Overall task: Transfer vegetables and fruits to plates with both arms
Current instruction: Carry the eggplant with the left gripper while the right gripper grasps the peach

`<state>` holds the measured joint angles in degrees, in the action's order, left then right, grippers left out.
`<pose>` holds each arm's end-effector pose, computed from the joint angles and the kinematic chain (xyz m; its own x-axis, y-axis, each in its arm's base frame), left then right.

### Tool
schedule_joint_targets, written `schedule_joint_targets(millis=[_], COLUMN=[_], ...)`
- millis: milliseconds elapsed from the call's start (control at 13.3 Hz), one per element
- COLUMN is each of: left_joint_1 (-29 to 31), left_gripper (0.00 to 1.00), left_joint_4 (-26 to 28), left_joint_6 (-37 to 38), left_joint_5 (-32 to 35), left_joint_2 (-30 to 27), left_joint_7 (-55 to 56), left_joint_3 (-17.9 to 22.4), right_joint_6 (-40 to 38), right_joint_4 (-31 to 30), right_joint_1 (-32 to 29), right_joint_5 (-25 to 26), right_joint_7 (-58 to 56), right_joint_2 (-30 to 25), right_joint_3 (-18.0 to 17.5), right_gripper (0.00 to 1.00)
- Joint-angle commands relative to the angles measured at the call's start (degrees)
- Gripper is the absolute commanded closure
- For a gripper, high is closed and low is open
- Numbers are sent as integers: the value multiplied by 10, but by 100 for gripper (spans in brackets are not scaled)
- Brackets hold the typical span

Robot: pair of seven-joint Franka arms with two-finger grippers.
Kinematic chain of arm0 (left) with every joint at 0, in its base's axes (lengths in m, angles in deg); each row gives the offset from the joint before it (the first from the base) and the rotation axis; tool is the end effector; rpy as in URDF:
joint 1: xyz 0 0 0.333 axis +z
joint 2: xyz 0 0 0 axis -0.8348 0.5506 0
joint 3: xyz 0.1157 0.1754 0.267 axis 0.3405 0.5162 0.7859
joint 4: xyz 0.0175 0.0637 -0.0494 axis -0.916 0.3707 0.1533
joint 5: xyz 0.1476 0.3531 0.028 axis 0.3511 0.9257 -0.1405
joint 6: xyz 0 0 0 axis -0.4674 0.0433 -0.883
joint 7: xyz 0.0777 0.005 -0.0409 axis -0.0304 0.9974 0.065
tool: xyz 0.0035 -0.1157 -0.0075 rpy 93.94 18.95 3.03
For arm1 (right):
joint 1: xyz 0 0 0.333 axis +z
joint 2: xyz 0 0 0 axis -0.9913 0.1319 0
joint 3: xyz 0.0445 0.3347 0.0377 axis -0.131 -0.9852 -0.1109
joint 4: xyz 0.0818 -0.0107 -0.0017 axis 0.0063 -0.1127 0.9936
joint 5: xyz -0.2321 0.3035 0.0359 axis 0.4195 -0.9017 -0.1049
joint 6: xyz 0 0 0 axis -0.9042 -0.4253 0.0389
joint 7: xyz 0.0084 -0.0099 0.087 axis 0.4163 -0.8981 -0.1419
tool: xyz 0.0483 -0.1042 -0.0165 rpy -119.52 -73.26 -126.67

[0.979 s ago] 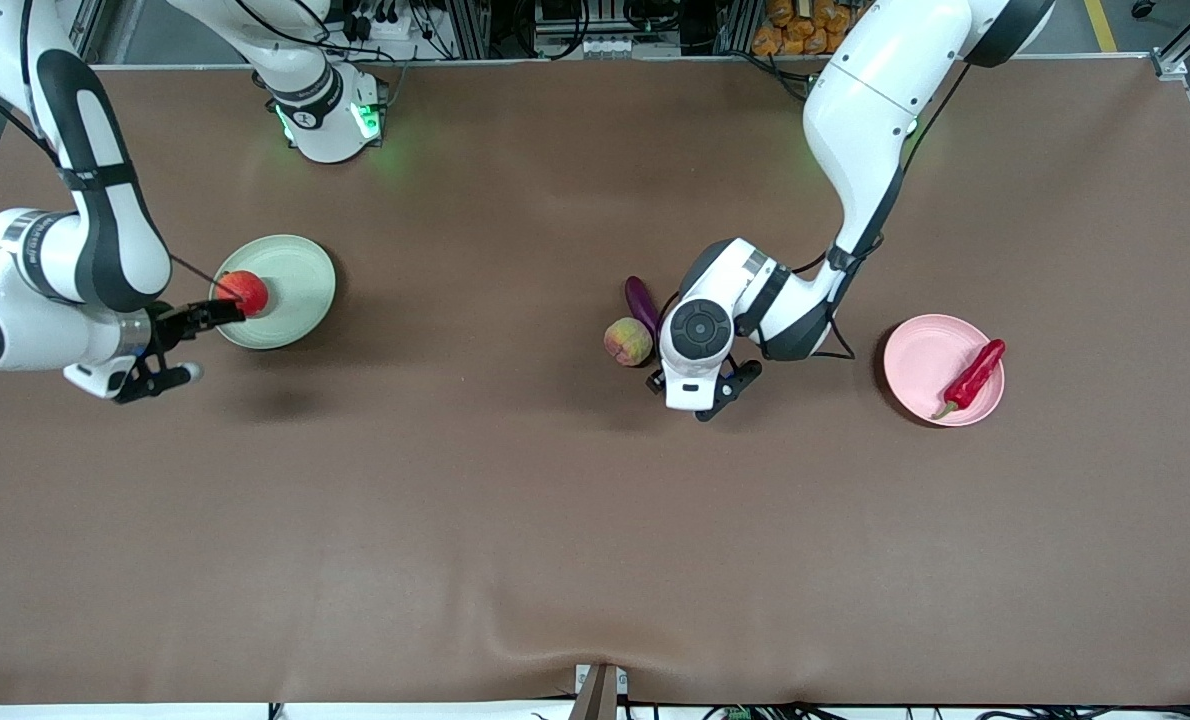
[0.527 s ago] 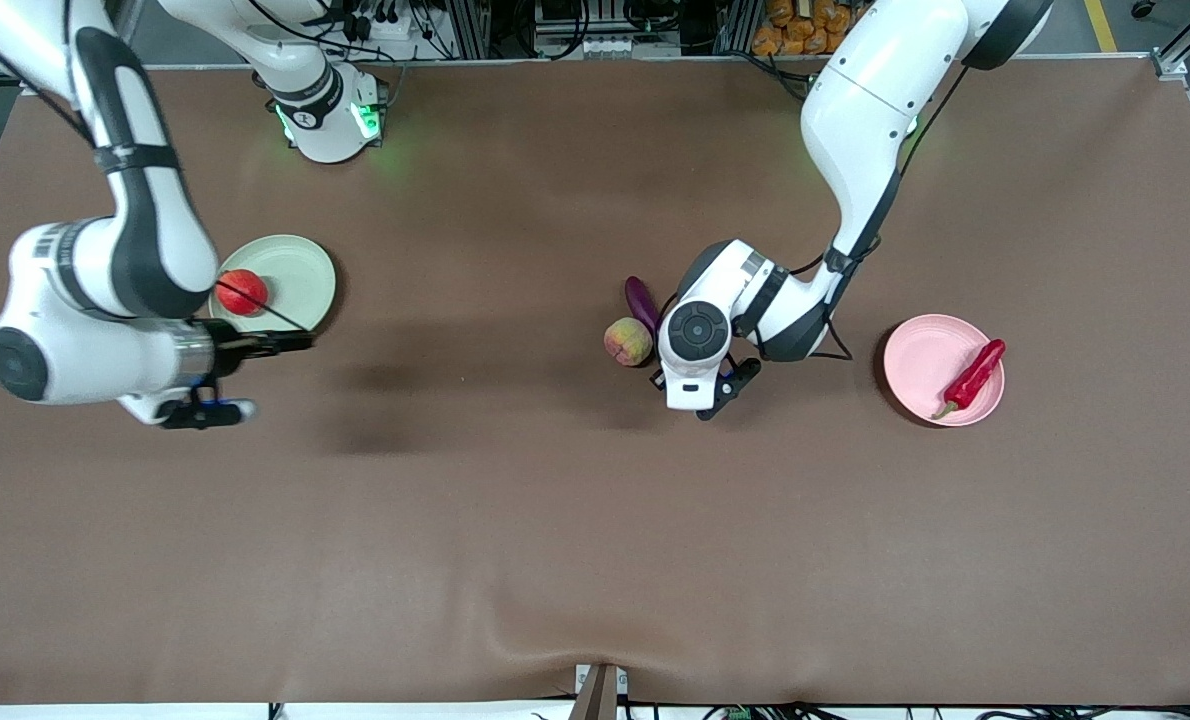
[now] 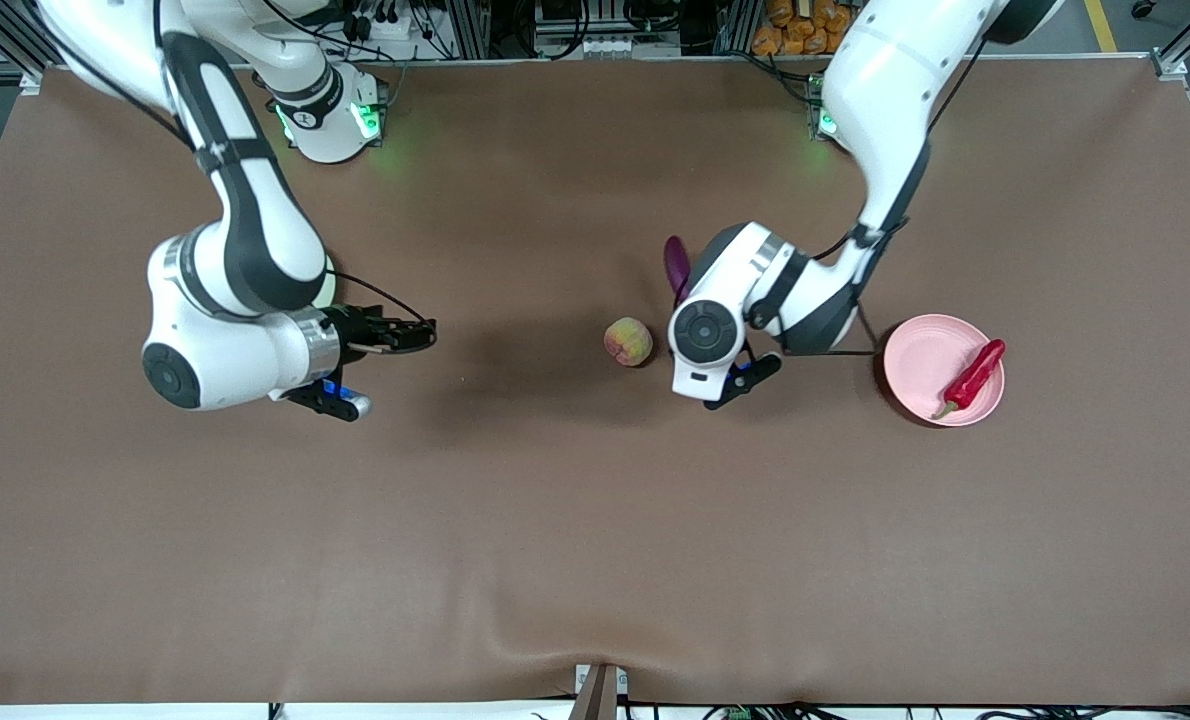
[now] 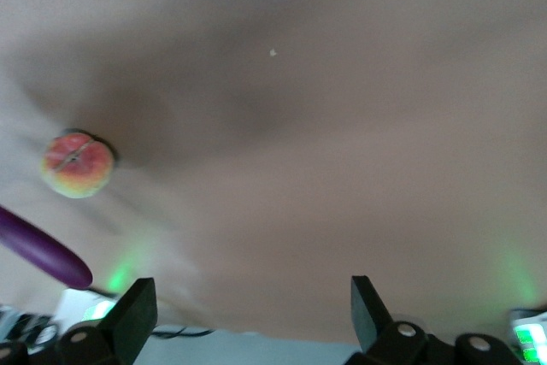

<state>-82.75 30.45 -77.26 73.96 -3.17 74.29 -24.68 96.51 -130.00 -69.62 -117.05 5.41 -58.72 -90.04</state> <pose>0.5311 -0.3708 0.2717 0.8326 0.5034 -0.2312 0.4213 -0.8464 -0.3256 0.5778 0.2023 0.3445 0.7668 -0.1753 -0.6175 -0.3912 -0.8903 -0.2331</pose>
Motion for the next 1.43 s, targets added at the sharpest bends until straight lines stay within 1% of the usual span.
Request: schedule_joint_targets(millis=[0, 151, 301, 377, 527, 678, 829, 904, 1130, 1281, 1356], left_joint_1=[40, 86, 145, 173, 227, 268, 310, 328, 328, 330, 329], left_gripper=[100, 100, 100, 100, 100, 100, 100, 100, 100, 100, 100], left_joint_4=[11, 11, 19, 20, 20, 26, 54, 73, 113, 164, 176], left_joint_6=[47, 51, 52, 52, 44, 10, -59, -95, -142, -221, -243], left_joint_5=[-7, 5, 41, 61, 83, 103, 128, 128, 135, 168, 174], left_joint_2=[-68, -94, -105, -106, -101, -90, -86, -88, -86, -95, -95], left_joint_7=[-79, -128, -194, -225, -289, -323, -358, -385, -398, -414, -426], left_joint_3=[1, 4, 4, 3, 2, 2, 1, 0, 0, 0, 0], right_joint_6=[74, 152, 244, 295, 384, 464, 553, 564, 569, 574, 580], right_joint_4=[-51, -79, -82, -82, -82, -82, -76, -71, -66, -54, -52], right_joint_1=[29, 85, 170, 201, 250, 285, 335, 340, 342, 345, 347], right_joint_5=[-76, -131, -134, -131, -131, -135, -135, -135, -135, -135, -135], right_joint_7=[30, 97, 222, 292, 366, 416, 485, 496, 507, 510, 517], right_joint_2=[11, 12, 12, 19, 43, 71, 95, 103, 103, 111, 112], right_joint_3=[2, 3, 5, 5, 4, 3, 4, 4, 4, 4, 4], right_gripper=[0, 0, 0, 0, 0, 0, 0, 0, 0, 0, 0])
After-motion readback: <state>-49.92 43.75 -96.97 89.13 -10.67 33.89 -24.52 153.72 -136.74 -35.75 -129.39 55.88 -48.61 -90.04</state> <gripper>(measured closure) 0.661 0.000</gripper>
